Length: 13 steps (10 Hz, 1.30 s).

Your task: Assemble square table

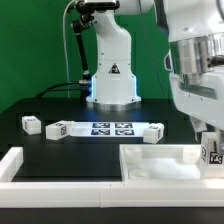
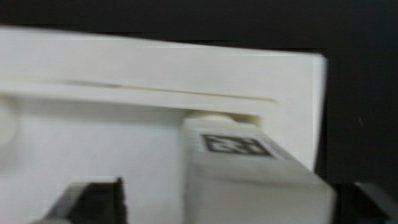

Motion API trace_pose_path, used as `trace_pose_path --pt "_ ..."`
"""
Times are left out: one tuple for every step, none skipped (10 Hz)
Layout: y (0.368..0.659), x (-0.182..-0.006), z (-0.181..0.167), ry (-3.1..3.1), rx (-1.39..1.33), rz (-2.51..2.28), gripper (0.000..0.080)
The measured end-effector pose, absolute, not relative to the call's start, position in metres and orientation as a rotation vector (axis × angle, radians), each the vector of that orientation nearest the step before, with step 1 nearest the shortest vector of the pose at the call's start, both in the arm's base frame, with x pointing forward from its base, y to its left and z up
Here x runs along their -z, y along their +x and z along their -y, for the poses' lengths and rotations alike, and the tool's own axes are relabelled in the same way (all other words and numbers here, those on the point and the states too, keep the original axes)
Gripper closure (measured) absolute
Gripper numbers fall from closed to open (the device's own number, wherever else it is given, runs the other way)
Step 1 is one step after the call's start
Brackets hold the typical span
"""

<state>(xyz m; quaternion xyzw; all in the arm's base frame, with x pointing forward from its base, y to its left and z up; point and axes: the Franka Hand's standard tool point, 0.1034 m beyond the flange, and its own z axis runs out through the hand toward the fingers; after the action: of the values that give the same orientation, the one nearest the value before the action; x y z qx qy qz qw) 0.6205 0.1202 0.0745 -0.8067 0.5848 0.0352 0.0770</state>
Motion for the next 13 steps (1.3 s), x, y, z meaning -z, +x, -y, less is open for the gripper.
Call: trace_pose_path --pt "0.624 -0.079 -0.124 -2.576 -0.112 -1.536 0.0195" --pt "0.625 -0.08 -0.126 -2.645 -0.098 -1.402 0.0164" --pt "0.624 -0.078 -0.125 -2.695 -0.092 -1.303 0.0153" --pt "0.624 -0.078 -0.125 -2.736 -0.085 -1.211 0.0153" --pt "0.624 -0.078 -0.124 -2.778 -0.076 -1.111 0.015" --pt "0.624 -0.078 -0.123 -2.853 -0.057 -0.903 0.015" --pt "0.627 -0.077 -0.122 -2.934 -0.012 -0.675 0.015" --pt "0.627 -0.075 -0.122 -2.998 0.007 -0.412 0.015" --pt "0.627 -0.075 -0.131 -3.03 0.039 -0.159 0.015" --pt "0.63 -0.078 -0.136 -3.024 0.09 -0.166 0.015" --pt "0.629 -0.076 -0.136 -3.023 0.086 -0.184 0.015" --pt "0.629 -0.076 -0.135 -3.022 0.085 -0.192 0.0259" --pt "0.629 -0.076 -0.134 -3.019 0.083 -0.248 0.041"
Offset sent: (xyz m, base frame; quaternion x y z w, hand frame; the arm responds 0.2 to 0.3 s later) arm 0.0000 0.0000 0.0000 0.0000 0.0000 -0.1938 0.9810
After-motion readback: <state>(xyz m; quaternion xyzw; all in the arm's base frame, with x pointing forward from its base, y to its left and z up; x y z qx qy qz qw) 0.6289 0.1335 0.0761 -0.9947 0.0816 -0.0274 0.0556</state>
